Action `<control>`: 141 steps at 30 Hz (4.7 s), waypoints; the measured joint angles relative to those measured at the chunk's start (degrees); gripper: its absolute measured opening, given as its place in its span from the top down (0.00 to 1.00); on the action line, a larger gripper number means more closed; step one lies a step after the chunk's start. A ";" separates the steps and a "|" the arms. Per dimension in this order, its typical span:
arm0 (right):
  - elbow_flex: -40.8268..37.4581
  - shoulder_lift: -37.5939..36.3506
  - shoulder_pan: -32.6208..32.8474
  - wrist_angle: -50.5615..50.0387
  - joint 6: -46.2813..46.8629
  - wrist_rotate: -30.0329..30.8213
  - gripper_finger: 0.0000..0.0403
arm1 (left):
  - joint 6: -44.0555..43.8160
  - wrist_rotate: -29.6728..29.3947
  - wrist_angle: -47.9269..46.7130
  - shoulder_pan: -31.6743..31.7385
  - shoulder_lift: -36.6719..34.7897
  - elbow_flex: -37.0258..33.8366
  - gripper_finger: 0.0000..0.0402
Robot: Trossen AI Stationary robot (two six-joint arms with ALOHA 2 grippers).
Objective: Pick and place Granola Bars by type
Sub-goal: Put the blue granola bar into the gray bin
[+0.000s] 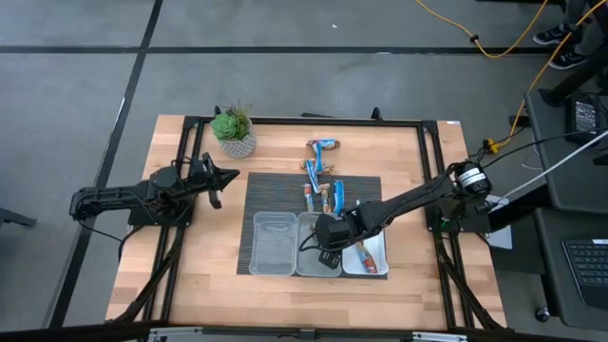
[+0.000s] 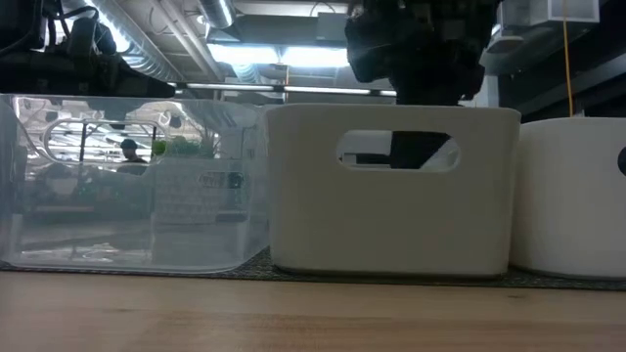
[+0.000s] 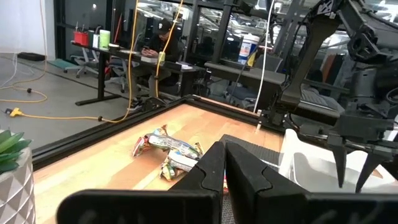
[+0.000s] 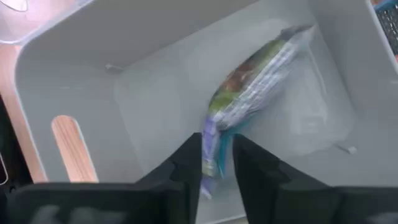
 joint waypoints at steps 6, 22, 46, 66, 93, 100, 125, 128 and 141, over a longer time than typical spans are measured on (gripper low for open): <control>2.25 -0.14 -0.09 -1.83 -0.51 0.00 0.57 | 0.00 0.03 -0.02 0.02 0.01 0.00 0.98; 11.90 -0.25 -3.97 -23.91 -11.44 14.13 0.48 | 0.00 16.00 -1.77 -0.05 0.12 0.02 0.98; 11.90 -12.74 -27.41 -23.84 -17.86 8.07 0.48 | 0.00 15.93 -1.46 -0.04 0.12 0.02 0.98; 1.12 -5.40 -32.23 -15.25 -13.81 7.11 0.33 | -0.01 15.91 -1.46 -0.04 0.12 0.02 0.98; -11.67 -1.70 -31.34 2.86 -2.80 -0.20 0.16 | -0.01 15.93 -1.46 -0.04 0.12 0.02 0.98; -11.49 0.90 -31.34 2.55 -3.55 0.83 0.27 | 0.00 15.93 -1.46 -0.04 0.12 0.02 0.98; -2.16 0.32 -31.32 -12.99 -17.51 3.21 0.81 | -0.01 15.93 -1.46 -0.04 0.12 0.01 0.98; 2.87 0.29 -31.32 -18.45 -21.47 6.55 0.85 | -0.01 15.93 -1.46 -0.04 0.11 0.02 0.98; 25.13 -6.26 -31.61 -31.65 -30.79 13.56 0.86 | -0.01 15.93 -1.46 -0.04 0.11 0.02 0.98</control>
